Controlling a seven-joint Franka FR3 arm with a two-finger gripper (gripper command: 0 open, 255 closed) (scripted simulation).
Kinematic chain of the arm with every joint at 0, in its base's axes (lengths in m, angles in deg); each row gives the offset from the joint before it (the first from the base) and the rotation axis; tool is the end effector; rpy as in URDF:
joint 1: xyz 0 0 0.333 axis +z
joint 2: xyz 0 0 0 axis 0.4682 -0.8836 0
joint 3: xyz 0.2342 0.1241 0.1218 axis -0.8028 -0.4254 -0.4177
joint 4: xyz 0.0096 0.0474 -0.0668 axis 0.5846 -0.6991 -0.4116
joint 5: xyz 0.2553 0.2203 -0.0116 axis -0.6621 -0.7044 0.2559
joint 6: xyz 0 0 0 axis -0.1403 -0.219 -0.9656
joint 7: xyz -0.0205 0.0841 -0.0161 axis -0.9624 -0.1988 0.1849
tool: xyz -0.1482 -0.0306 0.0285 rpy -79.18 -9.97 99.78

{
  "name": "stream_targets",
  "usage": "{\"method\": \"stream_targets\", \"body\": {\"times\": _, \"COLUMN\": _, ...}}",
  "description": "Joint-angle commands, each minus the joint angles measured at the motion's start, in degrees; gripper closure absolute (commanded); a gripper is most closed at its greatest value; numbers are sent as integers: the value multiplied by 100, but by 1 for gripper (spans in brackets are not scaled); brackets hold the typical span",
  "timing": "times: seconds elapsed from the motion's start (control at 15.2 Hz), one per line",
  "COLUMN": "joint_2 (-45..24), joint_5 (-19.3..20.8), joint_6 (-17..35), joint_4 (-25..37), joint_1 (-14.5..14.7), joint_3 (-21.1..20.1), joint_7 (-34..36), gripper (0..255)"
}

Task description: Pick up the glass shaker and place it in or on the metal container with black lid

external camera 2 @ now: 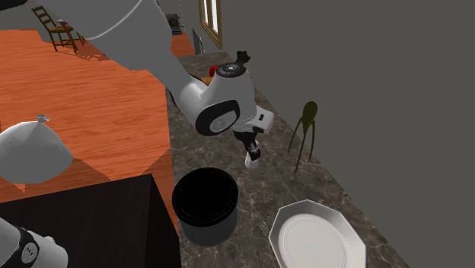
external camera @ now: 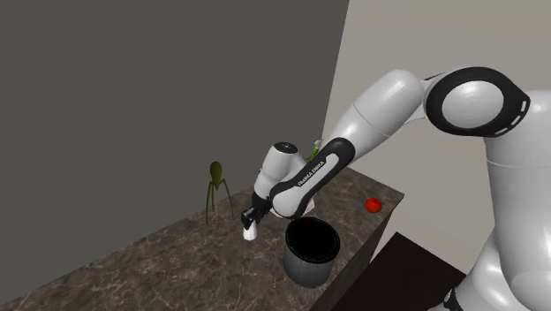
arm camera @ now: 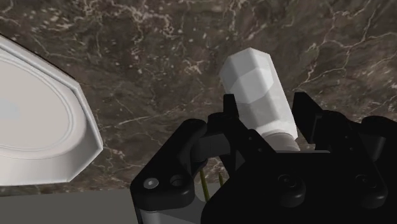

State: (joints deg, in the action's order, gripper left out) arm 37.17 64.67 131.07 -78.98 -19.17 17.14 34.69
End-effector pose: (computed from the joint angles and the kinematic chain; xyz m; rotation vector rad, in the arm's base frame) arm 0.5375 0.1834 0.1840 -2.9850 -0.1411 -0.3599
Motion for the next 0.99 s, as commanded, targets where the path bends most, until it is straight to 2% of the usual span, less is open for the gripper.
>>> {"method": "stream_targets", "body": {"times": 0.0, "joint_2": 138, "joint_5": -28, "joint_6": -139, "joint_4": -2, "joint_1": -32, "joint_3": -36, "joint_7": -16, "gripper": 255}}
{"method": "stream_targets", "body": {"times": 0.92, "joint_2": 1022, "joint_5": -252, "joint_6": -1006, "joint_4": -13, "joint_1": -194, "joint_3": -233, "joint_7": -129, "gripper": 255}}
